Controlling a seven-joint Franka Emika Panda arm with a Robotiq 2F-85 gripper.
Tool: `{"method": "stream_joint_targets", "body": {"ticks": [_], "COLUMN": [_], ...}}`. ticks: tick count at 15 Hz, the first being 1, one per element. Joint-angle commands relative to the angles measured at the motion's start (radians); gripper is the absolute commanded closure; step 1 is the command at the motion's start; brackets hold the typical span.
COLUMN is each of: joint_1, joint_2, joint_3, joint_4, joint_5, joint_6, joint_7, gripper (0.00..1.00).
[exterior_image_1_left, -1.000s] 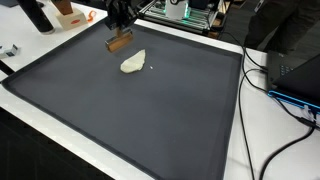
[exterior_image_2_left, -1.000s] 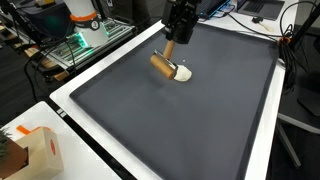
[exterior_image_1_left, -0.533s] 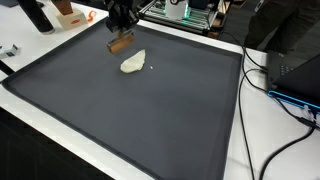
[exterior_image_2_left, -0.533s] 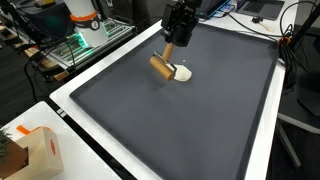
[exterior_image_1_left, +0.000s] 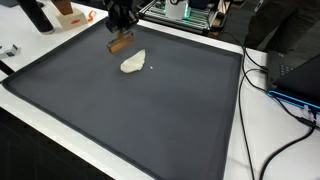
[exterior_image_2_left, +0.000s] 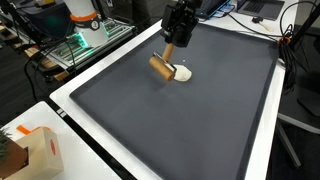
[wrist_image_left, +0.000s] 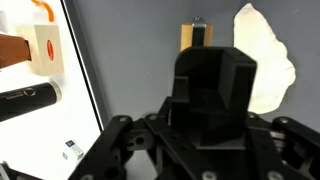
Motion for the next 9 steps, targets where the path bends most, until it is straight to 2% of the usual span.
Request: {"method": "stream_joint_targets", "body": {"ticks": [1, 9], "joint_1": [0.000, -0.017], "joint_2": [-0.008, -0.036], "joint_3": [-0.007, -0.010], "joint_4": [0.008, 0.010], "joint_5": [0.001, 0.030], "joint_6": [-0.010, 0.008], "joint_7": [-0.036, -0.122], "gripper": [0.76, 0.76]}}
